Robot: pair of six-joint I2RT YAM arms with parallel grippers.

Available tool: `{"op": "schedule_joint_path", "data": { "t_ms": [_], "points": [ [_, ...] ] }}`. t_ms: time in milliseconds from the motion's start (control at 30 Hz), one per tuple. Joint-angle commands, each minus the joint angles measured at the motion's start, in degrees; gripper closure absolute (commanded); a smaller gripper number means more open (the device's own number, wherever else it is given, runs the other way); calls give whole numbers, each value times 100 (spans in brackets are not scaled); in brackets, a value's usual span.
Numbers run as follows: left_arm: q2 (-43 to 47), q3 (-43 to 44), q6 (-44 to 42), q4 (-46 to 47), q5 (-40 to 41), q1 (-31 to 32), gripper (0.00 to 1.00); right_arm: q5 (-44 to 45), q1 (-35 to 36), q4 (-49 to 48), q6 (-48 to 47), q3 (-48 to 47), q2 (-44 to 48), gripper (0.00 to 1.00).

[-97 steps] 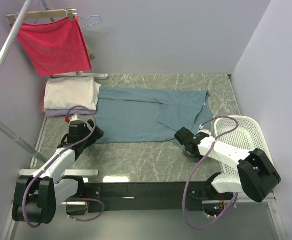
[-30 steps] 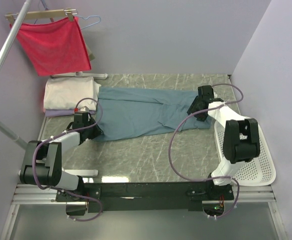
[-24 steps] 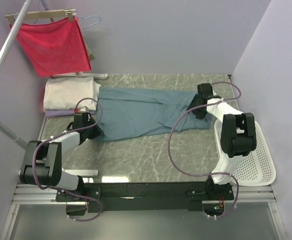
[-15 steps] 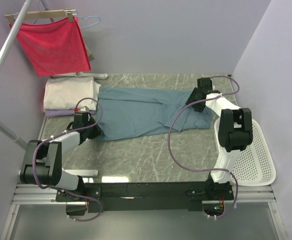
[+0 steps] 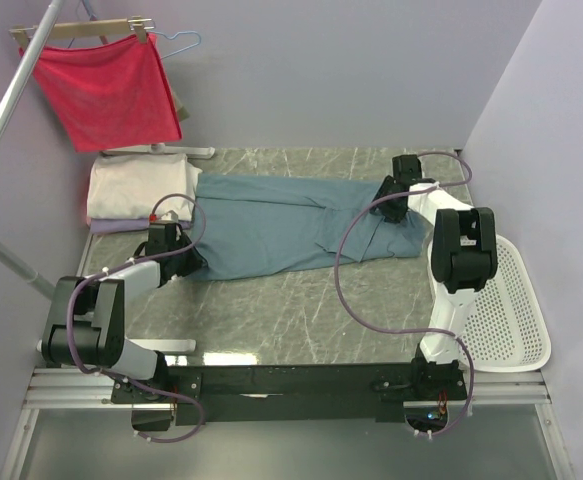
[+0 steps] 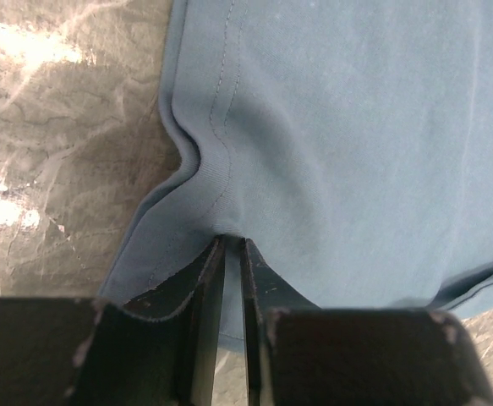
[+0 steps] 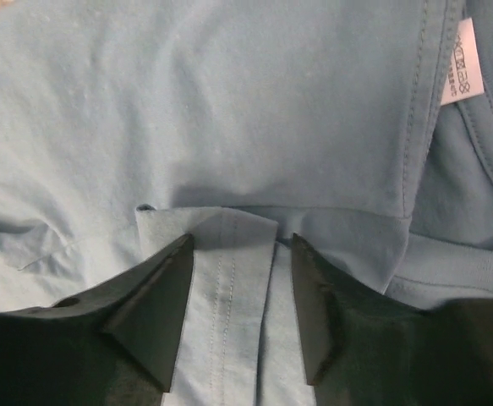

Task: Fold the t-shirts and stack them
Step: Grap the side of the flattened tshirt closest away from the robot with both arms

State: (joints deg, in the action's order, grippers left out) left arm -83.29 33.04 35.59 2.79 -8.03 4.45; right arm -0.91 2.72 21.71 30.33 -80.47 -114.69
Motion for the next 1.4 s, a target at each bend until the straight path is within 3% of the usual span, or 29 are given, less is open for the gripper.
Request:
{"op": "schedule_joint_path", "data": {
  "t_ms": [0, 67, 167, 667, 733, 767, 867, 967, 1167, 1367],
  "points": [
    [-144, 80, -88, -59, -14, -14, 80, -278, -122, -264, -141, -154, 0, 48],
    [-162, 89, -79, -59, -32, -14, 80, -331, -149, -378, -150, -118, 8, 57],
    [-214, 115, -97, -76, -49, -14, 80, -471, -184, -440, -167, -92, -18, 62],
    [-346, 168, -132, -85, -172, -14, 82, -850, -246, -291, -194, -320, -431, 62],
    [-338, 168, -132, -68, -164, -14, 82, -894, -246, -334, -211, -312, -422, 69],
    [-337, 168, -132, -68, -164, -14, 82, -885, -246, -369, -211, -286, -396, 81],
    [-302, 150, -123, -68, -146, -14, 82, -832, -246, -466, -211, -163, -247, 100],
    [-259, 142, -114, -94, -120, -14, 82, -841, -246, -537, -211, 30, 60, 100],
    [13, 334, -149, -480, -181, -14, 80, -272, -123, 209, -1, 513, 1404, 100],
    [576, 423, -132, -797, -120, -5, 76, -261, -9, 351, 245, 1700, 2925, 100]
  ]
}}
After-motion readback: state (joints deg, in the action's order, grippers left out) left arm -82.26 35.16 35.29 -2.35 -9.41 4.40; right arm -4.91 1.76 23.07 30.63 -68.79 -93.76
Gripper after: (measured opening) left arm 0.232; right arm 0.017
